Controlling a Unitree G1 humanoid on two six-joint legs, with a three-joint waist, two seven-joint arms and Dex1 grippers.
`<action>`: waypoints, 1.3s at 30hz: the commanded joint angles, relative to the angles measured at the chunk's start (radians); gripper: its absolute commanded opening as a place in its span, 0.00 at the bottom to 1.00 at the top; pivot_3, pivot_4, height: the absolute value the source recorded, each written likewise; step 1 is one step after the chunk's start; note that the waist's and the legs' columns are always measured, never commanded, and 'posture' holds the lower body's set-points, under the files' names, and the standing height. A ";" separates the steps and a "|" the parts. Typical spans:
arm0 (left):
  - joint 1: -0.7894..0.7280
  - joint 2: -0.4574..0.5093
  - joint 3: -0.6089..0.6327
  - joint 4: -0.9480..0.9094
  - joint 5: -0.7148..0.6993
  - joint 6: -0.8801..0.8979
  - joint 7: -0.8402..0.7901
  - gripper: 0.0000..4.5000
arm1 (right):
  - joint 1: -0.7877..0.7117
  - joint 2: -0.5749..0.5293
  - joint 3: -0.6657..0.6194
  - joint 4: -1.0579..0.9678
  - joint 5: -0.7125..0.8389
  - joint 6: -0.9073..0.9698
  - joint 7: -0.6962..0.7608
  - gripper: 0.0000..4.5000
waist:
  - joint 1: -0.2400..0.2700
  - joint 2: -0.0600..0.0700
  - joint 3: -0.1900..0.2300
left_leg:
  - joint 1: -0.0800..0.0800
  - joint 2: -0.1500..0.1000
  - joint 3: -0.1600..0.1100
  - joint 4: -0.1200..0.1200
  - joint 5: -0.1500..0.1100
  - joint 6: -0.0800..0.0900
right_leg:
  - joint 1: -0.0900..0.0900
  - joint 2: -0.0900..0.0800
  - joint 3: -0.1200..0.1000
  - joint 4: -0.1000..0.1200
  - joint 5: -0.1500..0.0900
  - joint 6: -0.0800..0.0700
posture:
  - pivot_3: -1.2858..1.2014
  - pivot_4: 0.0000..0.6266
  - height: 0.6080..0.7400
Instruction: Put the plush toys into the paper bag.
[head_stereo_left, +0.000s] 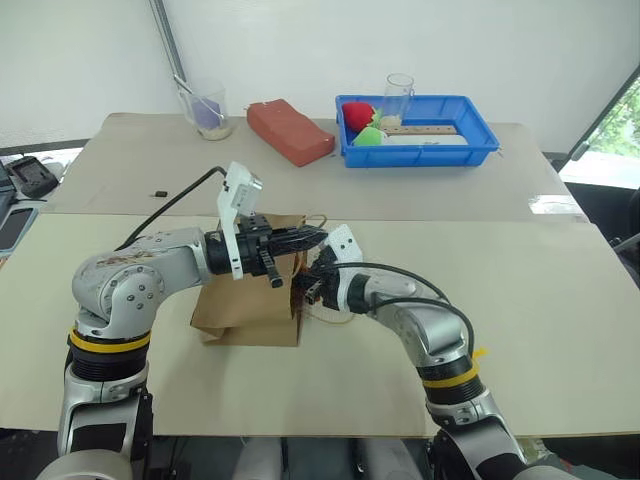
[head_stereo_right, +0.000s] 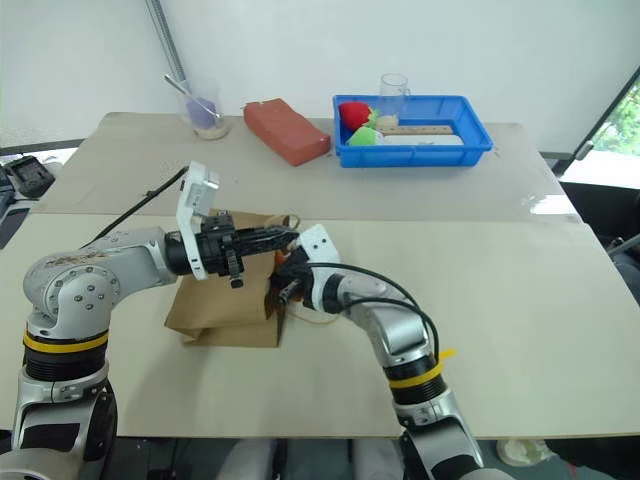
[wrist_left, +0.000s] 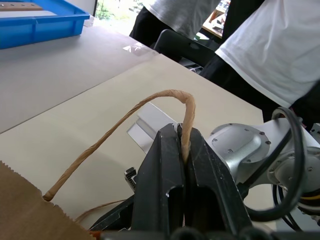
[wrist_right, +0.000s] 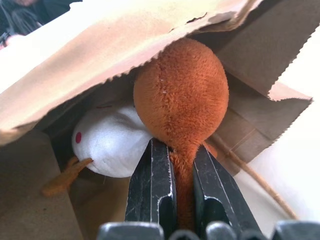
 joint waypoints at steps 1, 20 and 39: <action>-0.004 0.019 0.006 -0.010 -0.004 -0.006 -0.019 0.00 | -0.007 -0.003 -0.022 -0.032 0.049 0.016 -0.001 0.01 | 0.000 0.000 0.000 | 0.000 0.000 0.000 0.000 0.000 0.000 | 0.000 0.000 0.000 0.000 0.000 0.000 | 0.52 0.24 1.00; -0.099 -0.001 -0.106 0.122 0.236 -0.281 -0.144 0.00 | 0.148 -0.142 0.021 -0.274 0.158 0.147 0.009 0.01 | -0.001 0.000 0.000 | 0.000 0.000 0.001 0.000 0.000 0.000 | 0.000 0.001 0.000 -0.001 0.000 0.000 | 0.52 0.24 1.00; -0.188 -0.086 -0.125 0.215 0.291 -0.336 -0.208 0.00 | 0.150 -0.131 0.031 -0.283 0.193 0.144 -0.022 0.01 | -0.002 0.000 0.000 | -0.001 0.000 0.000 0.000 0.000 0.000 | 0.000 0.001 0.000 -0.001 0.000 0.000 | 0.52 0.24 1.00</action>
